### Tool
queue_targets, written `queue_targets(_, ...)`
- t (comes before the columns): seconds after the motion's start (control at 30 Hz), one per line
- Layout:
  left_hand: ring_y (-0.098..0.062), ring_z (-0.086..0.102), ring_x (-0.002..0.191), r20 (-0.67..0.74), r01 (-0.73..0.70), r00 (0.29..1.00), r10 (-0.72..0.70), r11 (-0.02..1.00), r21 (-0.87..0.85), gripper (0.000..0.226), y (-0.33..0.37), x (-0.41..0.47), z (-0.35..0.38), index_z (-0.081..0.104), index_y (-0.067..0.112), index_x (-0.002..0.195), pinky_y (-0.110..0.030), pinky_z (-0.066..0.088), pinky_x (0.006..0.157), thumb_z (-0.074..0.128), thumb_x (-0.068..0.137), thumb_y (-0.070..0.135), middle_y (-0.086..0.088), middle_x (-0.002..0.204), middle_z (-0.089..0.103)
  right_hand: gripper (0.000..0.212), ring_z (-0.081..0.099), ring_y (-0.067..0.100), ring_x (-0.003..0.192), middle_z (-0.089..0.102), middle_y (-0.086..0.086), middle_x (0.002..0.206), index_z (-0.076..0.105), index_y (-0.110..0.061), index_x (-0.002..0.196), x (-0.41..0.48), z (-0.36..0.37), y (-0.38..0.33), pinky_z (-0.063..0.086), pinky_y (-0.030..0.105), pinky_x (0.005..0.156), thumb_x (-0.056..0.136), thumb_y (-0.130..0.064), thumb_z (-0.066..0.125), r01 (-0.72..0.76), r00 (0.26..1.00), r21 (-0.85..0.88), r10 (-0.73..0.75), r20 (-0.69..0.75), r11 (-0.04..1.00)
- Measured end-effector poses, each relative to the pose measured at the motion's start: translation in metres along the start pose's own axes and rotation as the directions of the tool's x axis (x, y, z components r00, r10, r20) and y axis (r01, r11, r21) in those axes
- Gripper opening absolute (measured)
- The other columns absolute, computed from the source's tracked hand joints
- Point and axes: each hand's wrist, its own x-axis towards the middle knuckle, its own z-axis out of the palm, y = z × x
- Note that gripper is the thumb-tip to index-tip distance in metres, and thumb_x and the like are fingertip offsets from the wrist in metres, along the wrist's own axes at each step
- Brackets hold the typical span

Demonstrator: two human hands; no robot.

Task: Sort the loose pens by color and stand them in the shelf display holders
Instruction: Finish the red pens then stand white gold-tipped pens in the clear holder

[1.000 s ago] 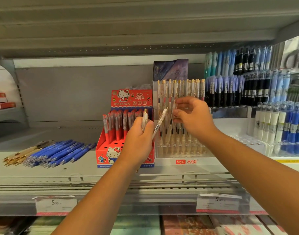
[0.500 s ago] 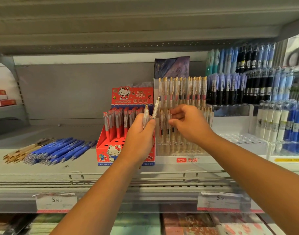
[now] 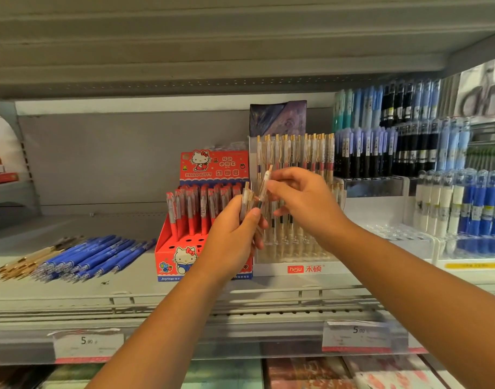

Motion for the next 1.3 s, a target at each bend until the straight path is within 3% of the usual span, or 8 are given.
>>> queue_targets(0.13, -0.016, 0.066, 0.064, 0.036, 0.01, 0.999, -0.009, 1.0, -0.017, 0.021, -0.001, -0.001, 0.001, 0.061, 0.037, 0.103, -0.027, 0.054, 0.056, 0.046, 0.103, 0.022, 0.006, 0.082, 0.068, 0.031, 0.072, 0.017, 0.087, 0.072, 0.008, 0.094, 0.062, -0.013, 0.111, -0.003, 0.005, -0.003, 0.061, 0.033, 0.071, 0.085, -0.022, 0.076, -0.02, 0.999, 0.004, 0.02, -0.034, 1.0)
queue_targets(0.23, -0.018, 0.07, 0.07, 0.054, 0.028, 0.998, -0.025, 0.997, -0.068, 0.029, 0.0, -0.001, 0.001, 0.063, 0.045, 0.1, -0.031, 0.059, 0.062, 0.044, 0.104, 0.024, 0.009, 0.081, 0.069, 0.026, 0.072, 0.019, 0.087, 0.073, 0.007, 0.092, 0.066, -0.012, 0.109, -0.003, 0.003, -0.003, 0.061, 0.036, 0.076, 0.085, -0.015, 0.075, -0.025, 0.999, 0.011, 0.025, -0.037, 1.0)
queue_targets(0.37, -0.015, 0.071, 0.079, 0.015, 0.039, 0.999, -0.038, 0.995, -0.087, 0.021, -0.004, 0.0, 0.001, 0.061, 0.032, 0.107, -0.03, 0.059, 0.068, 0.041, 0.106, 0.026, 0.009, 0.085, 0.071, 0.027, 0.074, 0.018, 0.085, 0.075, 0.008, 0.091, 0.063, -0.009, 0.115, -0.004, -0.003, -0.003, 0.06, 0.03, 0.067, 0.089, -0.01, 0.07, -0.028, 1.0, 0.117, 0.029, -0.007, 0.993)
queue_targets(0.57, -0.015, 0.062, 0.055, -0.11, 0.046, 0.992, -0.057, 0.994, -0.095, 0.018, -0.001, 0.004, -0.002, 0.053, 0.026, 0.102, -0.023, 0.05, 0.047, 0.036, 0.106, 0.032, 0.004, 0.069, 0.067, 0.036, 0.073, 0.011, 0.082, 0.074, -0.001, 0.094, 0.056, -0.015, 0.125, 0.001, -0.017, 0.002, 0.058, 0.023, 0.064, 0.091, -0.009, 0.066, 0.015, 0.99, 0.132, 0.005, -0.144, 0.991)
queue_targets(0.73, 0.001, 0.048, 0.052, -0.18, 0.045, 0.983, -0.038, 0.998, 0.038, 0.021, -0.004, 0.006, -0.003, 0.057, 0.037, 0.096, -0.014, 0.039, 0.048, 0.038, 0.104, 0.038, 0.015, 0.066, 0.058, 0.037, 0.07, 0.014, 0.088, 0.066, -0.001, 0.099, 0.058, -0.018, 0.127, 0.009, -0.028, 0.012, 0.06, 0.025, 0.067, 0.092, -0.006, 0.064, 0.064, 0.964, 0.045, -0.05, -0.262, 0.997)
queue_targets(0.97, -0.008, 0.033, 0.045, -0.114, 0.183, 0.975, -0.193, 0.979, -0.091, 0.017, -0.007, 0.009, -0.005, 0.045, 0.02, 0.086, -0.027, 0.028, 0.044, 0.035, 0.099, 0.015, -0.003, 0.069, 0.047, 0.038, 0.066, 0.012, 0.094, 0.065, -0.004, 0.101, 0.057, -0.017, 0.129, 0.012, -0.028, 0.025, 0.058, 0.019, 0.066, 0.093, -0.006, 0.062, 0.068, 0.971, -0.041, -0.075, -0.226, 0.997)
queue_targets(1.17, -0.013, 0.046, 0.058, -0.113, 0.12, 0.986, -0.122, 0.992, -0.025, 0.019, -0.007, 0.007, -0.002, 0.054, 0.023, 0.093, -0.03, 0.04, 0.052, 0.039, 0.104, 0.02, 0.0, 0.072, 0.055, 0.04, 0.068, 0.01, 0.091, 0.067, -0.005, 0.098, 0.057, -0.016, 0.132, 0.012, -0.028, 0.031, 0.058, 0.02, 0.068, 0.094, -0.007, 0.063, 0.093, 0.965, -0.038, -0.099, -0.241, 0.995)
queue_targets(1.3, -0.011, 0.061, 0.063, -0.105, 0.076, 0.991, -0.078, 0.997, -0.03, 0.019, -0.006, 0.007, 0.0, 0.057, 0.026, 0.103, -0.021, 0.05, 0.057, 0.04, 0.105, 0.018, 0.001, 0.078, 0.064, 0.039, 0.069, 0.012, 0.089, 0.068, 0.001, 0.097, 0.059, -0.015, 0.13, 0.009, -0.027, 0.035, 0.059, 0.021, 0.069, 0.092, -0.006, 0.064, 0.131, 0.958, -0.084, -0.148, -0.245, 0.988)
